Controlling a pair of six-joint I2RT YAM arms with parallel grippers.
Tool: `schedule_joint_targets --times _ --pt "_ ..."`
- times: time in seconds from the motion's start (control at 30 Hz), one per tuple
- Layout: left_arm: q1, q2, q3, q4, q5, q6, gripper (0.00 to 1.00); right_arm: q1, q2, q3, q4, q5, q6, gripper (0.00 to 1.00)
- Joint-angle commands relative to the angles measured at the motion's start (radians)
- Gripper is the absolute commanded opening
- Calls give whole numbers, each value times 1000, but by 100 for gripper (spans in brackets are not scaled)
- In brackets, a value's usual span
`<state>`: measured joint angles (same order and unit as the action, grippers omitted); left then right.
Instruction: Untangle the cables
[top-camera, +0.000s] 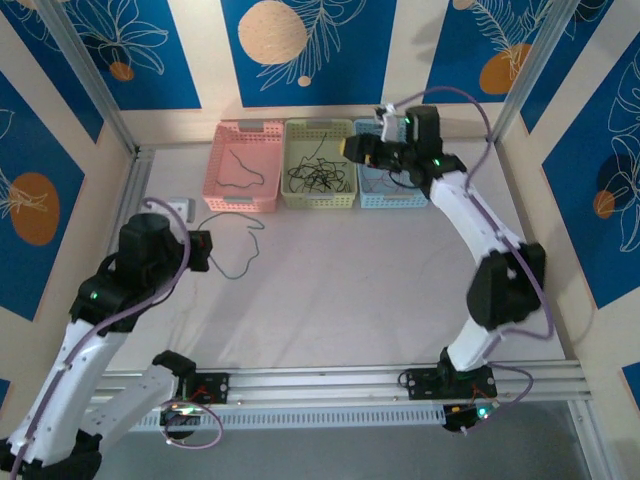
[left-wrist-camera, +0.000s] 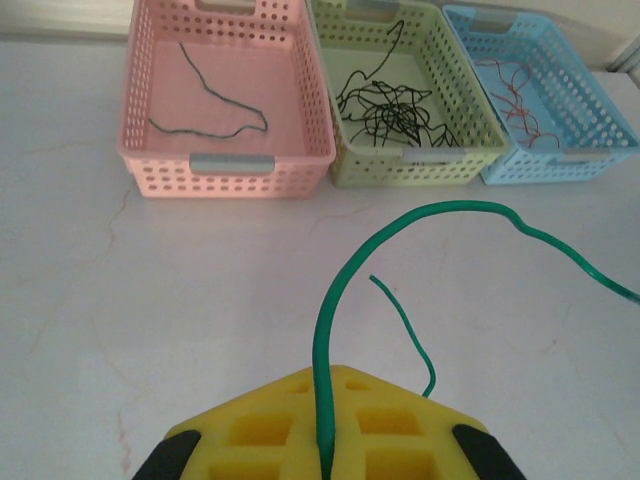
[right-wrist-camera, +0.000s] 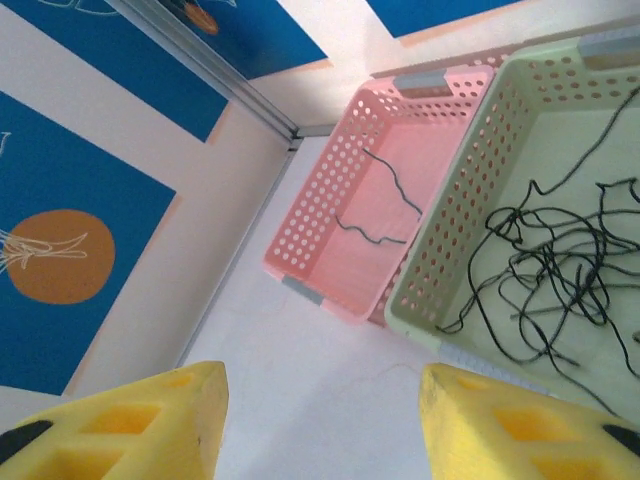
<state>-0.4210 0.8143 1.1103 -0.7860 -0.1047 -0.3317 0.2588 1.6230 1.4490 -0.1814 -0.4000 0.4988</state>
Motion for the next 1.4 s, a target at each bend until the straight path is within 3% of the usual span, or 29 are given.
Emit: schedule_joint_targets --times 0.0,0.2,0.47,0.67,0.8,0.87,1.0,1.03,1.2,1.37 --pt "19 109 60 158 -6 9 0 22 -147 -255 105 -8 -1 53" --pt "136 423 194 329 8 2 0 102 -454 -632 126 54 -10 53" --pt "337 782 370 489 104 -96 0 154 -801 -807 -63 121 -78 54" --pt "363 1027 538 477 164 -98 2 151 -947 -883 -68 169 -67 57" --pt "370 1122 612 426 200 -86 49 136 -944 -888 -62 166 -63 58" --pt "371 1109 608 407 201 -83 67 126 -939 -884 -63 154 -66 58" --pt "371 959 489 456 181 -71 85 100 -937 -887 -57 153 -66 58" --pt "371 902 447 465 169 -65 94 91 -937 -888 -55 154 -63 58" --pt "369 572 170 521 108 -52 99 49 -931 -883 -49 188 -59 59" --pt "363 195 -259 666 19 -44 100 23 -908 -870 -45 306 -71 62"
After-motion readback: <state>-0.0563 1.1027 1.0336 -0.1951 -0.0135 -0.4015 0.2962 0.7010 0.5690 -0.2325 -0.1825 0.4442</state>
